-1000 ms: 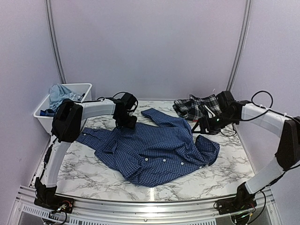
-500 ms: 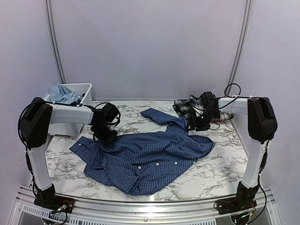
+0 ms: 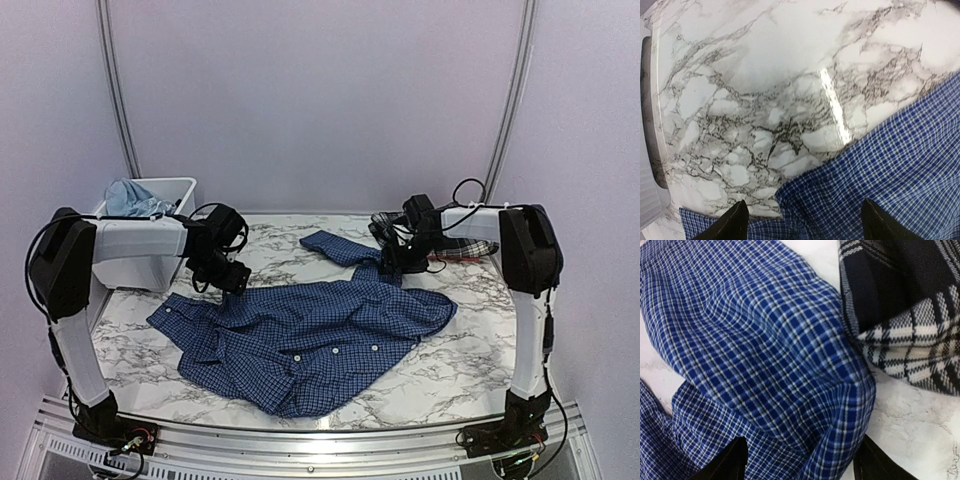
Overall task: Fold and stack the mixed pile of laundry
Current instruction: Flatten out the crumpled shirt at the center of the board.
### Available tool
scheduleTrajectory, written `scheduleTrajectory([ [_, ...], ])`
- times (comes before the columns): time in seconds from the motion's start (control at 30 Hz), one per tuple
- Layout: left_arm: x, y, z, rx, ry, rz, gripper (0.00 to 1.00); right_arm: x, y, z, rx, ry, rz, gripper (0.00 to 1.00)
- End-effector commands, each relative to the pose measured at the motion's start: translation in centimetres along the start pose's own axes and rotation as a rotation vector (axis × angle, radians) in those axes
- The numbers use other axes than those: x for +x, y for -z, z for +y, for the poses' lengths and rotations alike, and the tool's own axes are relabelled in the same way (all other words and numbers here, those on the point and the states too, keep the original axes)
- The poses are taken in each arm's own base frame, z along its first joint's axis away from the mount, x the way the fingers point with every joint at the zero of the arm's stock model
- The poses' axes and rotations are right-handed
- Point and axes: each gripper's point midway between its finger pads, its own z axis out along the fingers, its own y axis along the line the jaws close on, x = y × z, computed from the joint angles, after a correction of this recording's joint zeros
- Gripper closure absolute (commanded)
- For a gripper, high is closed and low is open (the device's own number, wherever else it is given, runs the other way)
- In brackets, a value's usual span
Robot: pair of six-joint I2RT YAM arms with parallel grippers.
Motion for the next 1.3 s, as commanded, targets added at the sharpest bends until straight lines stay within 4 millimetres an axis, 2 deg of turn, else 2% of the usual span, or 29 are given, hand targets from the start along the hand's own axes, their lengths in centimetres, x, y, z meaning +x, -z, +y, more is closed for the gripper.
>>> scheduleTrajectory([
  [0.0, -1.6, -1.7, -0.8, 0.027, 0.044, -0.001, 0.20, -0.7, -1.4, 0.9, -0.022, -0.004, -0.006, 0.36],
  [0.1, -0.8, -3.0, -1.4, 0.047, 0.051, 0.044, 0.20, -0.2, -1.8, 1.2, -0.039, -0.003, 0.008, 0.52],
  [0.17, 0.2, -3.5, -1.1, 0.027, 0.060, 0.077, 0.20, -0.1, -1.5, 1.4, -0.047, -0.002, 0.011, 0.65],
  [0.33, 2.3, -2.9, 0.5, -0.053, 0.127, 0.109, 0.14, -0.5, 1.0, 2.3, -0.065, 0.010, -0.026, 1.00],
  [0.57, 4.2, -2.7, 1.8, -0.120, 0.183, 0.122, 0.13, -0.7, 5.1, 4.0, -0.095, 0.018, -0.108, 1.00],
  [0.67, 4.4, -2.3, 1.7, -0.100, 0.183, 0.109, 0.36, -1.0, 7.0, 4.4, -0.098, 0.017, -0.147, 1.00],
  [0.8, 3.3, -0.8, 1.6, -0.071, 0.176, 0.053, 0.78, -1.9, 10.6, 5.2, -0.107, 0.014, -0.223, 1.00],
  [0.87, 1.7, 1.2, 1.8, -0.060, 0.181, -0.009, 0.97, -2.8, 13.2, 5.8, -0.114, 0.022, -0.273, 1.00],
  [0.9, 0.5, 2.7, 1.9, -0.049, 0.184, -0.057, 1.00, -3.3, 14.7, 6.1, -0.114, 0.029, -0.305, 1.00],
  [1.0, -3.5, 8.5, 2.8, -0.038, 0.190, -0.228, 1.00, -5.6, 20.8, 6.8, -0.101, 0.051, -0.448, 1.00],
  [1.1, -7.5, 15.1, 4.0, -0.028, 0.199, -0.406, 1.00, -7.9, 28.0, 6.9, -0.081, 0.066, -0.611, 1.00],
  [1.17, -9.4, 19.2, 4.3, -0.001, 0.195, -0.503, 1.00, -8.8, 32.9, 7.5, -0.081, 0.085, -0.710, 1.00],
  [1.27, -11.1, 25.2, 4.1, 0.073, 0.180, -0.633, 1.00, -8.9, 38.9, 9.2, -0.102, 0.141, -0.819, 1.00],
])
